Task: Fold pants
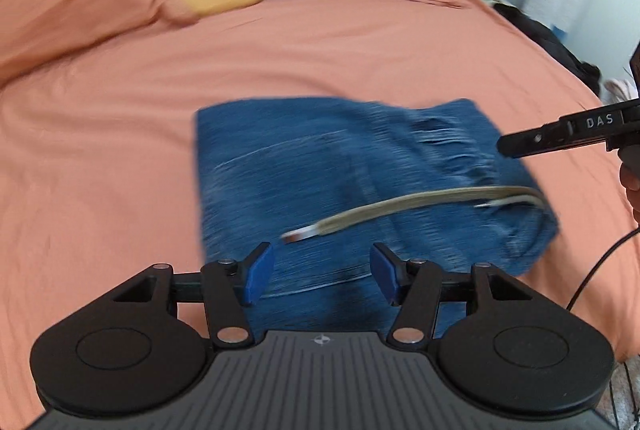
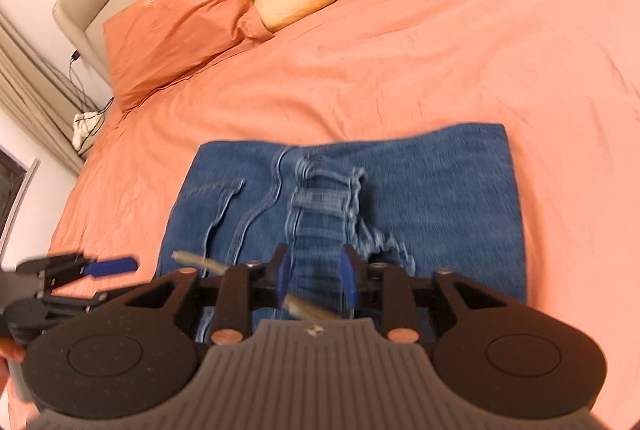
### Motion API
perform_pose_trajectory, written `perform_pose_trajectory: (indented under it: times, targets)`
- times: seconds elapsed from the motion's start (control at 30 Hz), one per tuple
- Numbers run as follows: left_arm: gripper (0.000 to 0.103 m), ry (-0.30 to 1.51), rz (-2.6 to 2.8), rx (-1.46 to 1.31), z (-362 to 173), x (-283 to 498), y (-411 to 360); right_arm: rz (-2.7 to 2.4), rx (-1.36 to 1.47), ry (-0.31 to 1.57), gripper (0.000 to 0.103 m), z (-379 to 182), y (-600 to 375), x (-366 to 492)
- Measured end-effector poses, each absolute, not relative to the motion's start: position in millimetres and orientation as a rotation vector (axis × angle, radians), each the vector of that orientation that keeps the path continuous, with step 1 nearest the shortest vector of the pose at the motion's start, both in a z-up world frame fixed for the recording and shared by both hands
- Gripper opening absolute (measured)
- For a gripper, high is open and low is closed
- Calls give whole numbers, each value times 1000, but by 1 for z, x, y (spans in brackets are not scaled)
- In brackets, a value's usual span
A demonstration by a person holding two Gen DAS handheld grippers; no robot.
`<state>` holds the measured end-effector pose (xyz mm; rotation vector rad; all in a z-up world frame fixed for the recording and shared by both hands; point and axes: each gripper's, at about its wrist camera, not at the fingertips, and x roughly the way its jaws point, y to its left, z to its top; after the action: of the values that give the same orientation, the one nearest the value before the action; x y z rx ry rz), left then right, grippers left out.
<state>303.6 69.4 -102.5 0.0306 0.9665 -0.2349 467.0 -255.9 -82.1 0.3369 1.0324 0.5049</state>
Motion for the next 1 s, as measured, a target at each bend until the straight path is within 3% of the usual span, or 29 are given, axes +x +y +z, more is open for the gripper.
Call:
perform_pose_trajectory:
  times: [0.07,0.4,0.5,0.53,0.7,0.83,1.0]
  targets:
    - [65,972,-221,-5,-107,305,84,469,323,1046,41,-89,-248,479]
    - [65,1006,-223,-135,-135,311,120,403,441,1110,41,-139,-232,517]
    - [65,1010,-225,-159,-138,309,123,394,417,1088,12,-132,-225,515]
    - [65,1008,-226,-160,-137,307,124,411,371,1065,6,-122,-219,512]
    - [62,994,-218,-175,-130,301,130,543,231,953,4,-43,-193,482]
    - [60,970,-235,-194,-118,293,131,580,327,926,4,5,-203,456]
    - [60,945,-263,-171,-105,287,123,419,431,1040,4,-26,-236,445]
